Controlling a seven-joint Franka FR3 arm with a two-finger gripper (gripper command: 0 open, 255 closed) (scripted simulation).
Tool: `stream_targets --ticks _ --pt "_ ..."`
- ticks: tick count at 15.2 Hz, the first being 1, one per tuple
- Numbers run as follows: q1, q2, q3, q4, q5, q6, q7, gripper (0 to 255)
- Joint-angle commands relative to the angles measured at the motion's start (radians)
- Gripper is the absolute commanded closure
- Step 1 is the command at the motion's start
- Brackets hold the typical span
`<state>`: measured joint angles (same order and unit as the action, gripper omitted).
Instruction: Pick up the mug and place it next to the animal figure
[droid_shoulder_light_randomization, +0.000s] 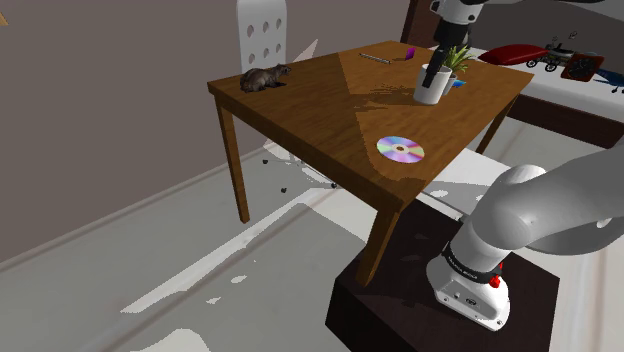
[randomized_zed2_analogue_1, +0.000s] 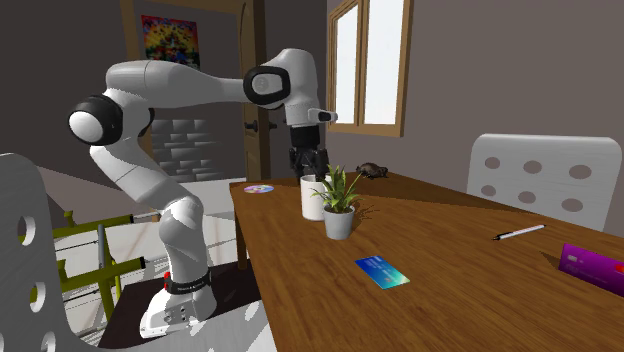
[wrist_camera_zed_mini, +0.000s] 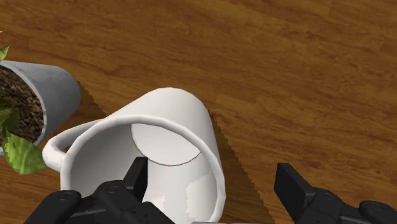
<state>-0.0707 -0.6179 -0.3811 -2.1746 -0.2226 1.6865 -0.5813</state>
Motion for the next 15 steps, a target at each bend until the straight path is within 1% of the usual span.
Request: stream_targets --ticks 1,5,6,15 --pt "0.0 0.0 -0.001 -0.001 0.0 0.002 0.0 0" --pt "0.0 0.0 0.0 -0.001 0.0 0.002 0.0 0" --pt "0.0 0.0 0.0 -0.001 0.0 0.002 0.0 255" --pt "0.0 0.0 -0.001 -0.001 0.0 0.002 0.0 255"
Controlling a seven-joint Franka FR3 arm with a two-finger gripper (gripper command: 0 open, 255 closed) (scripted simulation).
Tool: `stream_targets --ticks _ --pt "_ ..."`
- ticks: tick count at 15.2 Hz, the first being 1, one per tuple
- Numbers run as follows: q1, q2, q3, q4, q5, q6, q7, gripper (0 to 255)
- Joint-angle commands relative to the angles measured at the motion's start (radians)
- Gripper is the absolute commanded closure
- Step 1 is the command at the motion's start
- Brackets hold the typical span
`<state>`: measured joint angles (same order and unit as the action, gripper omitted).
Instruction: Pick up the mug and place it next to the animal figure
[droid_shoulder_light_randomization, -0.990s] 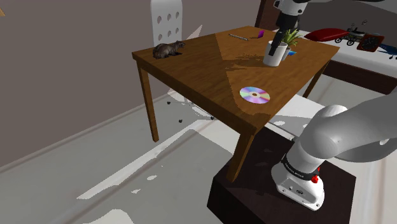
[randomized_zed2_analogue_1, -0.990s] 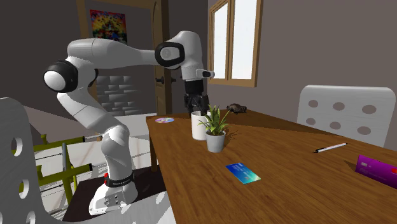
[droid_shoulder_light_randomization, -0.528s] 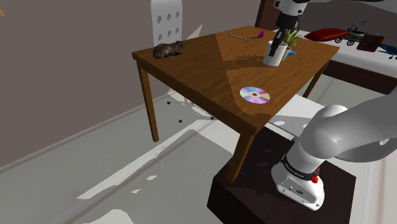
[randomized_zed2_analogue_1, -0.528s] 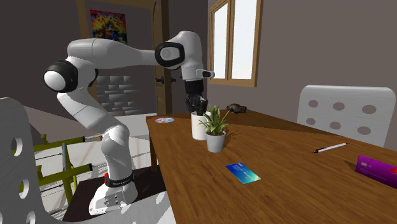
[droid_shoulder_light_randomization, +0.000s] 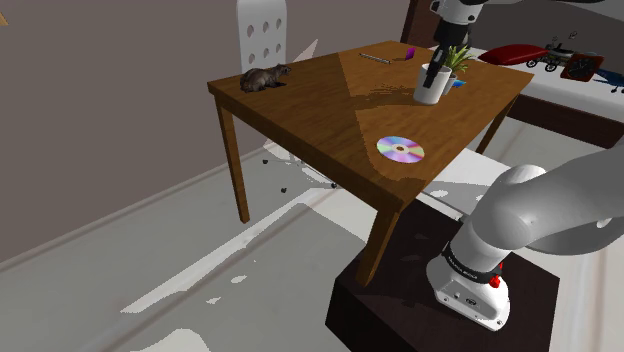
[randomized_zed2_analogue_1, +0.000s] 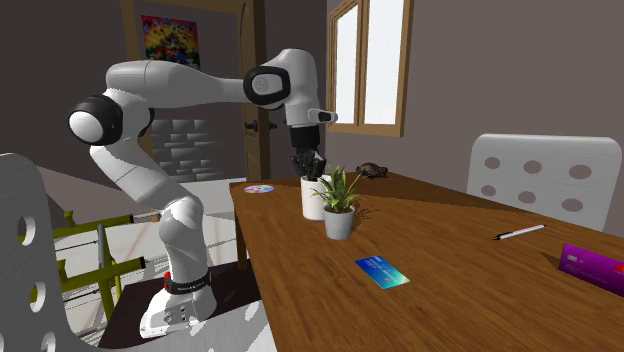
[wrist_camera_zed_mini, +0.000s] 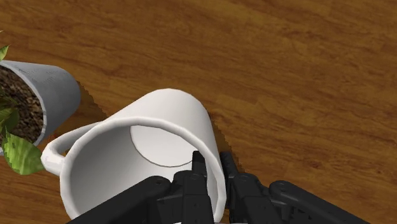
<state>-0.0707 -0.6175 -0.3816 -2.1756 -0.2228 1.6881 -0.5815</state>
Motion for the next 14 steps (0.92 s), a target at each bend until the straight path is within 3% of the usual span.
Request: stream_targets --ticks 1,14 --pt "0.001 0.003 0.002 0.015 0.002 -0.012 -0.001 255" --pt "0.017 0.062 0.015 0.236 0.027 -0.176 -0.017 255"
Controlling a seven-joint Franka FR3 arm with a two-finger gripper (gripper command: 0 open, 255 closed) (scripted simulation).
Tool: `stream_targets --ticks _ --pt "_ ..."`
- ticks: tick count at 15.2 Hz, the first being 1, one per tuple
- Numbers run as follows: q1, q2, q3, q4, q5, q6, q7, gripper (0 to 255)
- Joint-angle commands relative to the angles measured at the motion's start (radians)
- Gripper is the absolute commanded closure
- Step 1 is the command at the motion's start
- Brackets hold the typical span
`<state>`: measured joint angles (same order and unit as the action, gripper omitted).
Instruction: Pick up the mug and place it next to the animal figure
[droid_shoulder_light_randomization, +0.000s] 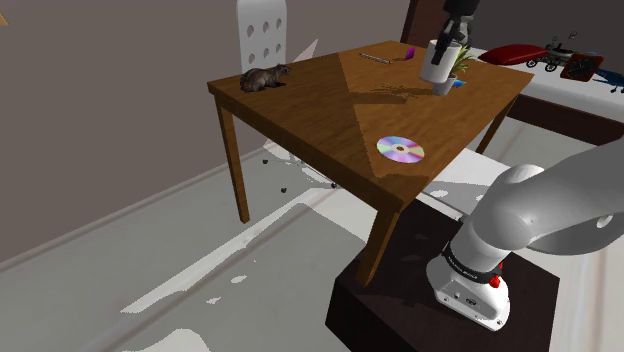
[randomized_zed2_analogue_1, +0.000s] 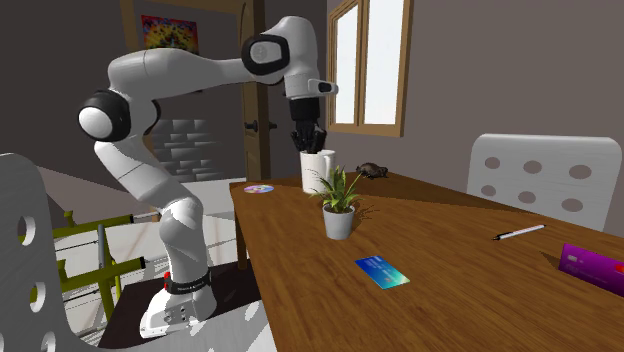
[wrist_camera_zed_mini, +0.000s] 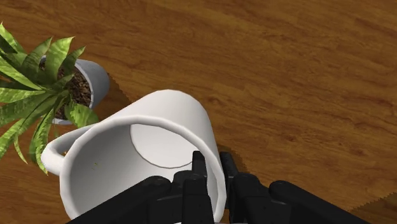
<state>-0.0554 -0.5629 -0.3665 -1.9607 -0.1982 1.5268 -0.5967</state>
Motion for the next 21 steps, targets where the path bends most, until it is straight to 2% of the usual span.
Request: stream_targets --ticks 1,19,21 --pt "0.003 0.013 0.001 0.04 0.004 -0.027 -0.004 255" --pt "0.025 0.162 -0.01 0.425 0.042 -0.265 -0.045 255" --pt "0.037 0.199 0.006 0.439 0.059 -0.248 -0.012 255"
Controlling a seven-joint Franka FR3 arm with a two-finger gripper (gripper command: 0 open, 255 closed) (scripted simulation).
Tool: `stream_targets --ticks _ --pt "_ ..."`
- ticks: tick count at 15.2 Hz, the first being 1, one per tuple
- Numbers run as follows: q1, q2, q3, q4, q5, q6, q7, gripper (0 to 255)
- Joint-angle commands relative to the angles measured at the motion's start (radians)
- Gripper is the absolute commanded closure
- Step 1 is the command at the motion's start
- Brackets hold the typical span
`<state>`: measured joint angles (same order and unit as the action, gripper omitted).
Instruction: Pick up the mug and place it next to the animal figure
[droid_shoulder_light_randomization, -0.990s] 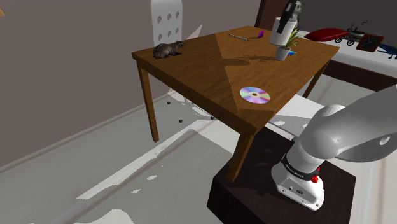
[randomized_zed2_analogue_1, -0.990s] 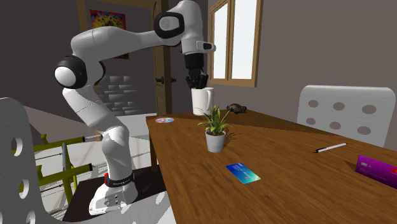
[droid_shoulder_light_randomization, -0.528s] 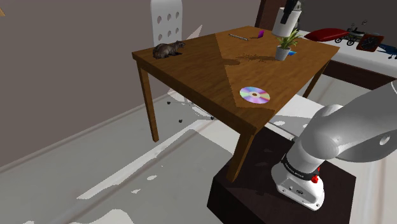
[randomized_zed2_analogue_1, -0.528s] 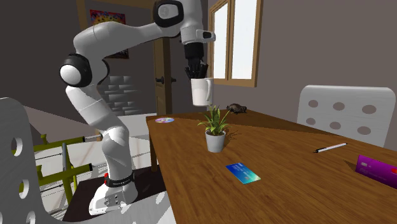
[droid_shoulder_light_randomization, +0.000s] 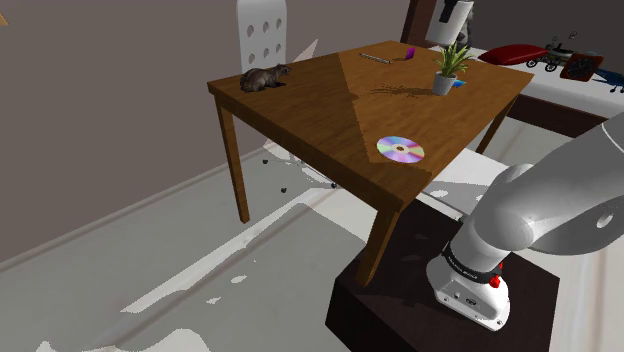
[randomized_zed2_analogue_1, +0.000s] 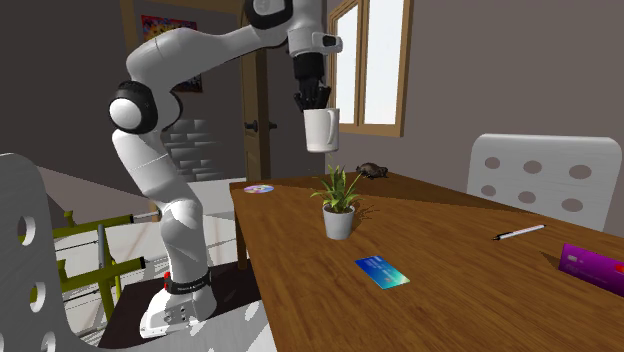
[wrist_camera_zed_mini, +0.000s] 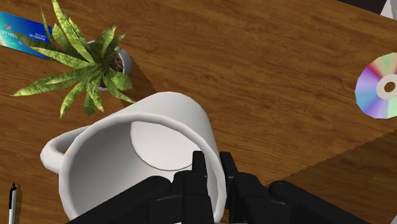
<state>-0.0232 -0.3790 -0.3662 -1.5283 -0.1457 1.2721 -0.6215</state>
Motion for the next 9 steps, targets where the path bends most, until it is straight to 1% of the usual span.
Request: stream_targets --ticks 1,5,9 --pt "0.011 0.035 0.014 0.016 0.016 0.014 0.028 255" --pt "0.035 0.123 0.041 0.068 0.049 0.041 0.086 255" --pt "0.058 0.226 0.063 0.147 0.082 0.058 0.137 255"
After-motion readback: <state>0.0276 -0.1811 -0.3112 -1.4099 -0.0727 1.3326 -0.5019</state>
